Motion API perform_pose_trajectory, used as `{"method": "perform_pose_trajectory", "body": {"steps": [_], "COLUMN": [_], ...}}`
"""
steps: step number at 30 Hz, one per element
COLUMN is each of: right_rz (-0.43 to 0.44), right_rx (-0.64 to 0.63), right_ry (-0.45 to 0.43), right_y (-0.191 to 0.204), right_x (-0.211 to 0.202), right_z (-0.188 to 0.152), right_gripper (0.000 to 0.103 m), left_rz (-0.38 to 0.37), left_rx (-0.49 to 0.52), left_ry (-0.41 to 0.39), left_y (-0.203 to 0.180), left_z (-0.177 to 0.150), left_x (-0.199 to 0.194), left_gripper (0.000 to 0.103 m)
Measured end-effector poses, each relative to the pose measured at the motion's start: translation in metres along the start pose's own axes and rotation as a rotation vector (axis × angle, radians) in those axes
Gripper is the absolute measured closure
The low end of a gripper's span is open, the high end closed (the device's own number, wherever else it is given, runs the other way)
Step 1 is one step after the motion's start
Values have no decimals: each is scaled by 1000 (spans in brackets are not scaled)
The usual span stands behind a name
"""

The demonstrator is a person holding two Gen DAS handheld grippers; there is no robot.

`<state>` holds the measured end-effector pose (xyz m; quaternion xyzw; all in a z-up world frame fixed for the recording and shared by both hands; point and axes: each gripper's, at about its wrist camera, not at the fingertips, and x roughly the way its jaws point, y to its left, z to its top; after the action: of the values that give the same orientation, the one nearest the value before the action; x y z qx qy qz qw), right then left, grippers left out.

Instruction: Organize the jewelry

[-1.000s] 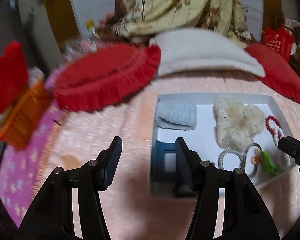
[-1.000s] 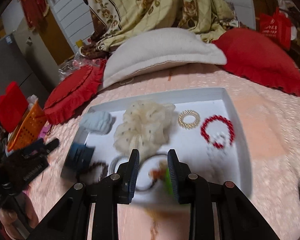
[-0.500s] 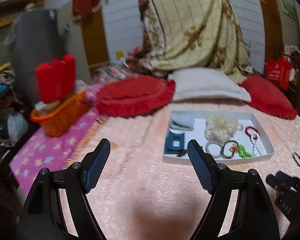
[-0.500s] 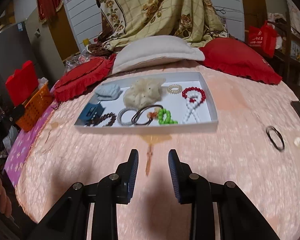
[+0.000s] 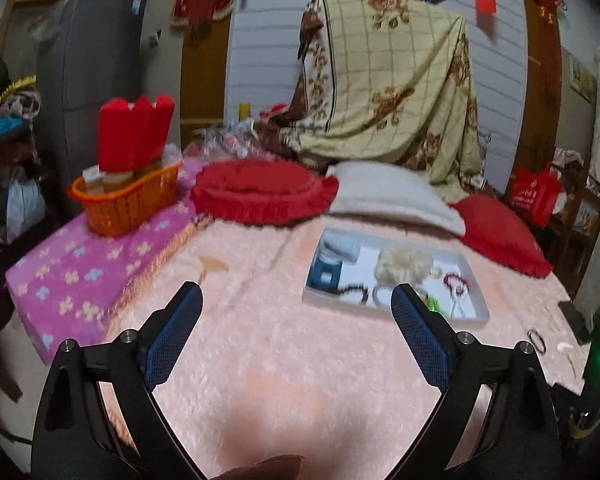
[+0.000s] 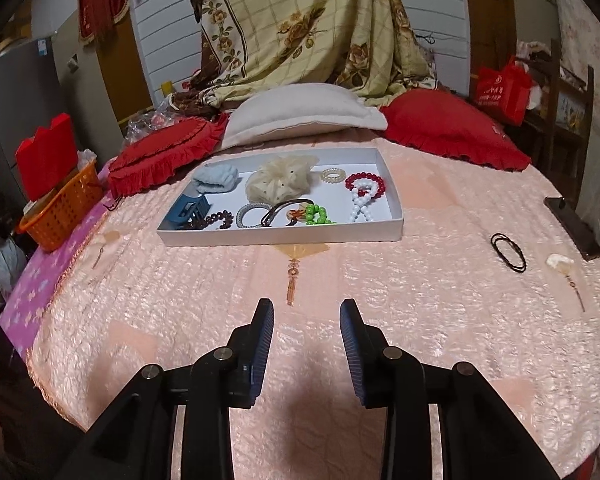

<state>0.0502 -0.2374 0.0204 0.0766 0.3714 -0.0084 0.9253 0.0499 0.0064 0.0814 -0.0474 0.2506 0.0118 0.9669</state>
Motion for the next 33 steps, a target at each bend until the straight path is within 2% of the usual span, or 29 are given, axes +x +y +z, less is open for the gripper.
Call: {"method": "perform_pose_trajectory", "body": {"steps": [7, 15, 33], "right_rz": [-19, -55, -75], "right_rx": [-29, -51, -64], "right_ry": [-13, -26, 2], "right_y": [8, 13, 15], "right_x": [-11, -17, -14], "right_z": [-6, -8, -11], "right_gripper": [67, 66, 66], "left_rz": [45, 19, 2], "left_rx": [57, 82, 100], "left_ry": [68, 148, 198], "left_y": [-4, -9, -14], "left_z": [-22, -35, -45], "left_x": [-2, 4, 7], "left_gripper": [8, 8, 8]}}
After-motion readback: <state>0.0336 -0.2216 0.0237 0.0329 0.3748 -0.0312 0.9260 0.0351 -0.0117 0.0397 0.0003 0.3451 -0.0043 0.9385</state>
